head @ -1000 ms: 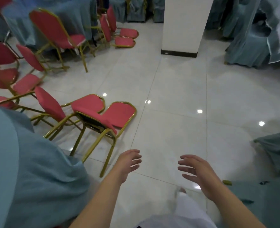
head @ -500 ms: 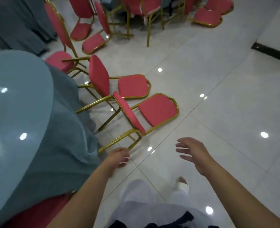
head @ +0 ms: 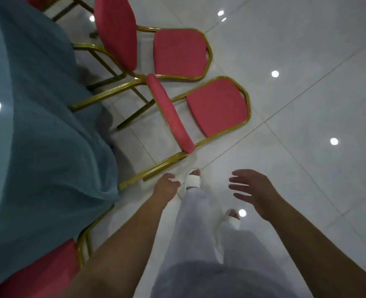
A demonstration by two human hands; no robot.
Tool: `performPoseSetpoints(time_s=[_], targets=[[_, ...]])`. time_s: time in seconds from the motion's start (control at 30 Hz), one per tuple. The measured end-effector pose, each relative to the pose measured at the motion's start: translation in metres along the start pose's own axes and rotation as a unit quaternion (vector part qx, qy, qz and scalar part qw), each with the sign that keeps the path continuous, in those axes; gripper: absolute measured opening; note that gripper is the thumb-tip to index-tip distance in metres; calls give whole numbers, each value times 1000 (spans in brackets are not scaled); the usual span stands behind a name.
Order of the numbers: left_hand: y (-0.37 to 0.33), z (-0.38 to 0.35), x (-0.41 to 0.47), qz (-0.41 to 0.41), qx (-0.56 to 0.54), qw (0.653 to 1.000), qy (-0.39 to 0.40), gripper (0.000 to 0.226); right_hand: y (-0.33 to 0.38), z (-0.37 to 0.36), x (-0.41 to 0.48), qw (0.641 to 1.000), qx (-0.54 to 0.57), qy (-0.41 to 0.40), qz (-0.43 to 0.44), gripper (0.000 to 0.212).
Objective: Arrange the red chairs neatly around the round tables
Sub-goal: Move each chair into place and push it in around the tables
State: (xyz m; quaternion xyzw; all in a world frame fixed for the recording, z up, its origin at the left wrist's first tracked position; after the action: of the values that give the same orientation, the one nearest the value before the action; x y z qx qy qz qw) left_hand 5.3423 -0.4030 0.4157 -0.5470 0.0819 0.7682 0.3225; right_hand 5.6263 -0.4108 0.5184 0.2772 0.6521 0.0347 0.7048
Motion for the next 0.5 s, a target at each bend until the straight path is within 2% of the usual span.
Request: performPoseSetpoints(time_s=[0.13, 0.17, 0.23, 0.3, 0.37, 0.43, 0.5], targets=[[-27, 35, 69, -18, 134, 989, -53, 68, 8, -27, 52, 999, 34, 15, -10, 18], [-36, 40, 83, -13, 129, 990, -60, 77, 5, -29, 66, 999, 41, 18, -21, 18], [-59, 52, 109, -2, 19, 997, -79, 93, -9, -30, 100, 996, 65, 9, -65, 18], [-97, 66, 135, -32, -87, 990, -105, 102, -19, -25, 138, 989, 90, -18, -116, 14], [-129, 78, 159, -53, -141, 982, -111, 108, -25, -24, 176, 982, 102, -27, -158, 11], [-146, 86, 179, -17, -181, 978, -99, 107, -25, -30, 208, 977, 97, -17, -190, 13], [-156, 79, 193, 27, -212, 975, -57, 87, -24, -46, 233, 974, 87, 5, -209, 18]])
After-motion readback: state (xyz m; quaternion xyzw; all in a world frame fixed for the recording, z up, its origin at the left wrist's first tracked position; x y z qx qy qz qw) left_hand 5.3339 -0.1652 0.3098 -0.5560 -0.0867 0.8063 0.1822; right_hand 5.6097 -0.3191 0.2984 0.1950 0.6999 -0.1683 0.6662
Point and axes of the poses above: each hand's wrist, its own x-axis towards the middle knuckle, its own z-axis out of the back of the hand, y = z × x, the point moved 10 cm from there along x, towards the middle knuckle, and after that the axes turned 10 degrees about x, right-handed, at the moved point
